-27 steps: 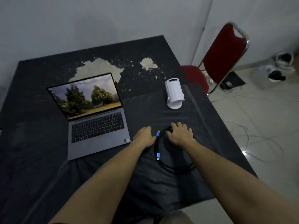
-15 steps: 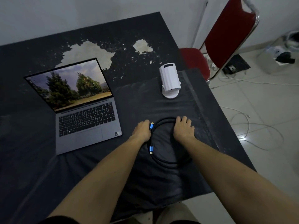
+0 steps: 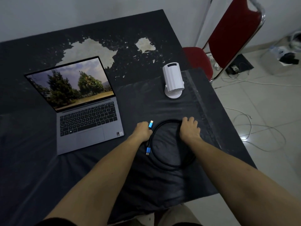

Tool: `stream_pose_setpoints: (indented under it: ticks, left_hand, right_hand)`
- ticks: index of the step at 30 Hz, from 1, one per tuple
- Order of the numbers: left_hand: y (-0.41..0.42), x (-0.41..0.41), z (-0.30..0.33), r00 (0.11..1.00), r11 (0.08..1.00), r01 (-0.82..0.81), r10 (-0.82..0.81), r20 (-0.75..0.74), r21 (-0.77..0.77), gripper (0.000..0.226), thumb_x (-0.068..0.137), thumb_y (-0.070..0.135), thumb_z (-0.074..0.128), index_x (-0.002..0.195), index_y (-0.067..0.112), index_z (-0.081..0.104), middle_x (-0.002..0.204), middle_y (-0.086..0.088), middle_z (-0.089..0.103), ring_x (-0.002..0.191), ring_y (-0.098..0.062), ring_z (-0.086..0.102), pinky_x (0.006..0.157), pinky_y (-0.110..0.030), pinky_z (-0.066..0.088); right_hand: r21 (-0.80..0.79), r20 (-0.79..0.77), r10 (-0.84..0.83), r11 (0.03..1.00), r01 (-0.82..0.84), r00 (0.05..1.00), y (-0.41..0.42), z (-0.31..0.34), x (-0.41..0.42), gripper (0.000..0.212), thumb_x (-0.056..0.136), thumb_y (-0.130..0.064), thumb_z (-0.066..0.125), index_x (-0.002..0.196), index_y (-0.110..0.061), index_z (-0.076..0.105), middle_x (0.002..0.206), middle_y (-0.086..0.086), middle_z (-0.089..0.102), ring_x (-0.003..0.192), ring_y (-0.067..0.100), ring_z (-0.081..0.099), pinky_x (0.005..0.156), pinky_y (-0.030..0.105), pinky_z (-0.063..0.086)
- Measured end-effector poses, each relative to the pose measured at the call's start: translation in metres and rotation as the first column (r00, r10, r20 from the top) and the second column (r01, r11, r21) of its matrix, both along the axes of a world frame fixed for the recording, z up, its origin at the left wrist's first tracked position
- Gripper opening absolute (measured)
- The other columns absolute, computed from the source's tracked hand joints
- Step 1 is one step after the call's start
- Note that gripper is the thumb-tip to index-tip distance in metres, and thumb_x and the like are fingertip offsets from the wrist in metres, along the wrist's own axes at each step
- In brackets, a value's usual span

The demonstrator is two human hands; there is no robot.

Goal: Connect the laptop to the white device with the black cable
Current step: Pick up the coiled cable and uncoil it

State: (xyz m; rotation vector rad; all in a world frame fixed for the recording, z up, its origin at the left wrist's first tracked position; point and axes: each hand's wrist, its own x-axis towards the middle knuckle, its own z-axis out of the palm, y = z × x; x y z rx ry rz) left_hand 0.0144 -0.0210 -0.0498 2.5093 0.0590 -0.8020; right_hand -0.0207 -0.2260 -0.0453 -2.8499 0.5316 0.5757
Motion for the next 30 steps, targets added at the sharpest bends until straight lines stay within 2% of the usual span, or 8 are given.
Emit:
stream_pose_setpoints:
  ticks: [3,10,14,17,20,22,27,30]
  left_hand:
    - [0.018,0.002,0.015,1.0,0.997,-0.017,0.018,0.022,-0.077,0.012,0.087,0.015,0.059,0.078,0.014,0.052,0.076,-0.001,0.053,0.068,-0.018,0.049,0.055,-0.03,0.036]
    - [0.073,0.006,0.08,0.998,0.941,-0.054,0.058,0.002,-0.333,0.008,0.1,0.023,0.053,0.106,0.018,0.054,0.088,0.007,0.051,0.075,-0.009,0.048,0.061,-0.024,0.039]
    - [0.114,0.011,0.133,0.988,0.864,-0.157,0.132,-0.085,-0.478,0.008,0.102,0.018,0.049,0.103,0.015,0.057,0.089,-0.002,0.058,0.076,-0.018,0.056,0.066,-0.03,0.044]
    - [0.147,0.015,0.165,0.972,0.759,-0.227,0.213,-0.098,-0.61,0.012,0.101,0.009,0.048,0.104,0.004,0.059,0.092,-0.017,0.064,0.074,-0.023,0.06,0.069,-0.035,0.05]
    - [0.188,0.019,0.199,0.945,0.592,-0.314,0.268,-0.186,-0.743,0.028,0.102,0.018,0.043,0.118,0.001,0.06,0.1,-0.02,0.069,0.071,-0.02,0.065,0.057,-0.026,0.046]
    - [0.213,0.025,0.217,0.927,0.48,-0.36,0.277,-0.251,-0.8,0.039,0.102,0.032,0.041,0.116,0.002,0.063,0.099,-0.02,0.07,0.074,-0.022,0.066,0.061,-0.029,0.044]
    - [0.284,0.04,0.255,0.925,0.45,-0.319,0.337,-0.173,-0.834,0.026,0.102,0.024,0.047,0.107,0.004,0.063,0.089,-0.01,0.075,0.078,-0.02,0.066,0.066,-0.03,0.049]
    - [0.318,0.051,0.273,0.897,0.381,-0.346,0.401,-0.184,-0.857,0.019,0.099,0.01,0.052,0.118,0.007,0.055,0.098,-0.016,0.074,0.083,-0.022,0.071,0.077,-0.035,0.054]
  right_hand:
    - [0.149,-0.047,-0.073,0.986,0.079,0.996,-0.001,0.018,0.004,0.026,0.092,-0.013,0.046,0.118,-0.01,0.043,0.128,0.017,0.053,0.12,0.037,0.049,0.098,0.051,0.038]
    - [0.349,-0.056,-0.201,0.914,0.208,0.978,0.025,0.087,0.027,0.051,0.086,-0.025,0.041,0.133,-0.007,0.051,0.139,0.02,0.05,0.115,0.041,0.054,0.095,0.044,0.047]
    - [0.449,0.054,-0.261,0.868,0.21,0.964,0.065,0.139,0.048,0.051,0.086,-0.021,0.049,0.131,0.004,0.048,0.115,0.019,0.054,0.092,0.033,0.052,0.08,0.035,0.046]
    - [0.478,0.151,-0.278,0.861,0.176,0.949,0.101,0.179,0.063,0.035,0.088,-0.028,0.053,0.107,0.0,0.06,0.111,0.019,0.063,0.098,0.037,0.058,0.094,0.043,0.049]
    - [0.549,0.239,-0.27,0.83,0.1,0.933,0.143,0.225,0.077,0.051,0.089,-0.04,0.053,0.116,0.0,0.066,0.117,0.018,0.068,0.105,0.037,0.063,0.089,0.037,0.051]
    - [0.575,0.306,-0.291,0.815,0.067,0.907,0.164,0.256,0.089,0.06,0.087,-0.05,0.05,0.117,-0.001,0.067,0.119,0.018,0.066,0.105,0.036,0.063,0.085,0.034,0.048]
    - [0.602,0.498,-0.294,0.794,-0.081,0.816,0.23,0.323,0.118,0.042,0.092,-0.042,0.034,0.07,-0.014,0.056,0.089,0.014,0.063,0.075,0.029,0.056,0.066,0.033,0.04]
    - [0.596,0.56,-0.245,0.783,-0.179,0.791,0.267,0.346,0.139,0.037,0.099,-0.036,0.031,0.082,-0.014,0.056,0.086,0.009,0.058,0.082,0.025,0.053,0.072,0.032,0.037]
